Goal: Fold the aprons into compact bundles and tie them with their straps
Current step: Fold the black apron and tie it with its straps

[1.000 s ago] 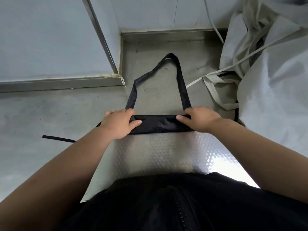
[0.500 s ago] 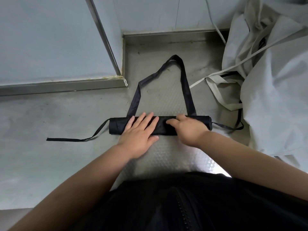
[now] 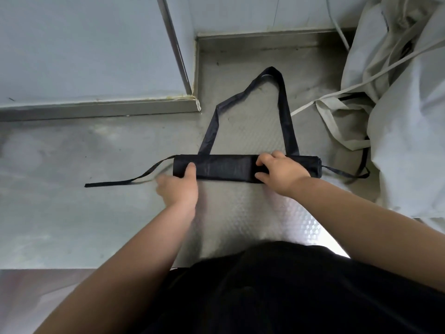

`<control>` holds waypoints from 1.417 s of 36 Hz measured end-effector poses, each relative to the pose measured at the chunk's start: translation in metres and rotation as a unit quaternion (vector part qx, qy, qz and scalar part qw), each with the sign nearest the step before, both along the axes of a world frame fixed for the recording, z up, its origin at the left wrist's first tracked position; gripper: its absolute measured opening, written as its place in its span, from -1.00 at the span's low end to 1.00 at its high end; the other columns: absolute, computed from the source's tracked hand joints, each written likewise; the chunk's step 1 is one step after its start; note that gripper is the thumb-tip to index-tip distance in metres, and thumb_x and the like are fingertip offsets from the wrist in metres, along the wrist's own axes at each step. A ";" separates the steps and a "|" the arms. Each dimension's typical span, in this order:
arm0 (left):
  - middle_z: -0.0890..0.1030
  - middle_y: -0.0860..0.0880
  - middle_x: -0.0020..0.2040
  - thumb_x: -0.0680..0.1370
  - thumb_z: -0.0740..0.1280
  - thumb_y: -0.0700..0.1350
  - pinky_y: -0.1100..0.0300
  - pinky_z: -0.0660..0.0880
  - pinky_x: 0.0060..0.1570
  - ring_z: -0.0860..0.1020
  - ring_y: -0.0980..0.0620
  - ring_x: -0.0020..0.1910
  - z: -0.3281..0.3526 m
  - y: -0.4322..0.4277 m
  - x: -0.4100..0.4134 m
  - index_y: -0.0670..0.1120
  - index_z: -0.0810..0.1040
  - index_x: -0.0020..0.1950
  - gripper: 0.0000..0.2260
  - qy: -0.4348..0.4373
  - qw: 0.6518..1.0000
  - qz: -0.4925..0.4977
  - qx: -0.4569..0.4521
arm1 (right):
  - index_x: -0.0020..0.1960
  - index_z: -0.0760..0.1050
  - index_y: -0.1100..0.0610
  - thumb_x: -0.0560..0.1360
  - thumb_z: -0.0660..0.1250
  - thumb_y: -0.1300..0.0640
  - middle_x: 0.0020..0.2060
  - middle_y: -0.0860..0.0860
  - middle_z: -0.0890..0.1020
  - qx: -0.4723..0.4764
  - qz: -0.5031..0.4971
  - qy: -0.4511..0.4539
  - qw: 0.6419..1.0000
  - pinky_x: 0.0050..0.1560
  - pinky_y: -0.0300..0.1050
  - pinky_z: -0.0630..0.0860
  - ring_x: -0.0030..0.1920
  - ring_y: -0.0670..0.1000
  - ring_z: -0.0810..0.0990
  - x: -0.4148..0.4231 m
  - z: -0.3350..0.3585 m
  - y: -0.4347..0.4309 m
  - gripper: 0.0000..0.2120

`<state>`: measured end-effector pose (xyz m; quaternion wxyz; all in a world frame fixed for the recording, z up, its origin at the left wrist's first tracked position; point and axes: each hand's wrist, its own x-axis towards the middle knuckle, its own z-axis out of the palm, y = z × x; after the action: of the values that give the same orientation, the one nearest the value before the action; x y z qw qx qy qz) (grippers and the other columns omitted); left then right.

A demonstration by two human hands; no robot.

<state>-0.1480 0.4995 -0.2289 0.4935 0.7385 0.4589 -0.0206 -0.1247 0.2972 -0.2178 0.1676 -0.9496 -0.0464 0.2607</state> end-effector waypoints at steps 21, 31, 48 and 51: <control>0.57 -0.21 0.21 0.46 0.11 -0.32 0.00 0.46 0.17 0.55 -0.19 0.19 -0.046 -0.009 0.008 -0.27 0.51 0.26 -0.59 -0.260 0.652 -0.565 0.434 | 0.31 0.39 0.08 0.56 0.25 0.01 0.22 0.09 0.41 0.052 -0.022 -0.045 0.997 0.22 -0.08 0.35 0.23 0.13 0.42 -0.006 -0.011 -0.006 -0.65; 0.49 -0.25 0.30 0.43 -0.05 -0.30 -0.03 0.37 0.20 0.47 -0.26 0.28 -0.043 -0.020 0.009 -0.30 0.43 0.33 -0.48 -0.133 0.668 -0.610 0.406 | 0.28 0.27 0.28 0.44 0.41 0.08 0.24 0.21 0.36 0.125 -0.578 -0.131 0.796 0.26 0.06 0.37 0.23 0.19 0.38 -0.037 -0.003 -0.007 -0.45; 0.59 -0.10 0.11 0.29 0.35 -0.43 0.05 0.34 -0.06 0.52 -0.18 0.09 -0.021 -0.025 0.009 -0.14 0.52 0.27 -0.44 -0.168 0.703 -0.576 0.383 | 0.24 0.42 0.23 0.49 0.15 0.39 0.15 0.20 0.49 0.015 -0.212 -0.206 0.955 -0.04 -0.03 0.34 0.11 0.20 0.50 -0.032 -0.003 0.019 -0.66; 0.57 -0.17 0.10 0.28 0.32 -0.47 -0.04 0.46 -0.06 0.50 -0.26 0.02 -0.018 -0.025 0.012 -0.21 0.53 0.24 -0.47 -0.189 0.697 -0.595 0.352 | 0.27 0.39 0.27 0.51 0.10 0.40 0.13 0.23 0.45 -0.048 -0.119 -0.185 0.974 -0.12 -0.01 0.35 0.06 0.23 0.49 -0.032 -0.016 0.027 -0.65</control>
<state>-0.1361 0.4749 -0.2469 0.1584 0.9657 -0.2056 -0.0071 -0.1569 0.3242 -0.2338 0.1400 -0.9870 0.0497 0.0609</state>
